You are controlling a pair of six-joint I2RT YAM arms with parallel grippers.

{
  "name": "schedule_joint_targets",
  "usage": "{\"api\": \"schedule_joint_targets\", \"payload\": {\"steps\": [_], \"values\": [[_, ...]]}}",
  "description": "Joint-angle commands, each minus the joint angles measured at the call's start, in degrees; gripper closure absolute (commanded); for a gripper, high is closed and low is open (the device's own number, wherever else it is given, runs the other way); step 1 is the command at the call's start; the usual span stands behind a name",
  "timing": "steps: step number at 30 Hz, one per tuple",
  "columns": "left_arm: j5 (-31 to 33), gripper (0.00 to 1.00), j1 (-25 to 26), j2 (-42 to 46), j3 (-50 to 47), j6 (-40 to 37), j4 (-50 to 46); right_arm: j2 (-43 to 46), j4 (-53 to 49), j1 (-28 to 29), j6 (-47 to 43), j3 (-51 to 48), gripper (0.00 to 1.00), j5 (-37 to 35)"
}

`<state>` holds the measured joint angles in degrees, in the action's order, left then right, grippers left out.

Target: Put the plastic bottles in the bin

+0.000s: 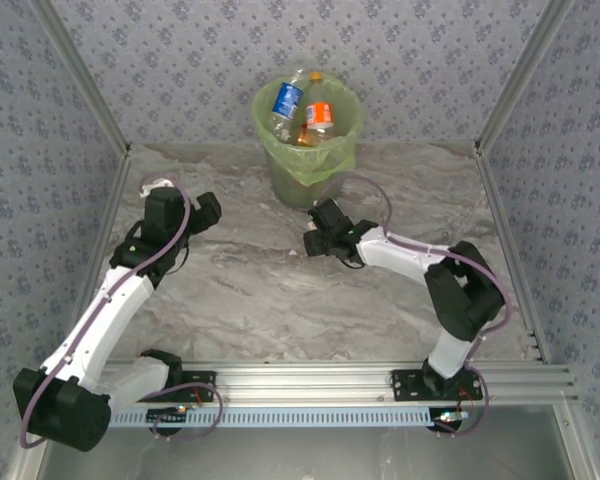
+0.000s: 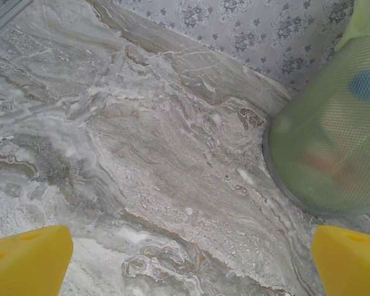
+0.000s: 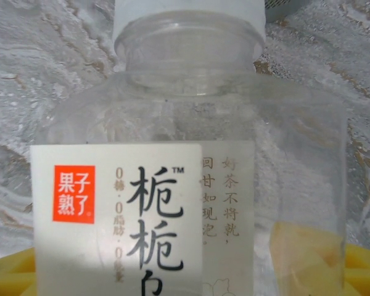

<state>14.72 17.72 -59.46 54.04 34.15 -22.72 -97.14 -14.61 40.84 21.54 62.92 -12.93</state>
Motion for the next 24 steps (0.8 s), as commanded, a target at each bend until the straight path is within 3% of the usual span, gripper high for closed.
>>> {"api": "schedule_joint_targets", "payload": {"steps": [1,12,18,24], "values": [[1.6,0.01,-0.7,1.0,-0.1,-0.4,-1.2,5.6,4.3,0.9,0.0,-2.5,0.56,-2.4],[1.0,0.01,-1.1,-0.4,-0.3,0.6,-0.1,15.7,9.1,-1.0,-5.9,1.5,1.00,10.7],[0.8,0.01,-1.2,-0.5,-0.3,0.7,-0.2,15.8,9.1,-5.8,-6.4,10.4,1.00,24.9],[0.9,0.01,-1.5,0.2,-1.0,0.6,-0.6,15.4,8.2,-8.8,-8.8,17.2,1.00,27.2]]}}
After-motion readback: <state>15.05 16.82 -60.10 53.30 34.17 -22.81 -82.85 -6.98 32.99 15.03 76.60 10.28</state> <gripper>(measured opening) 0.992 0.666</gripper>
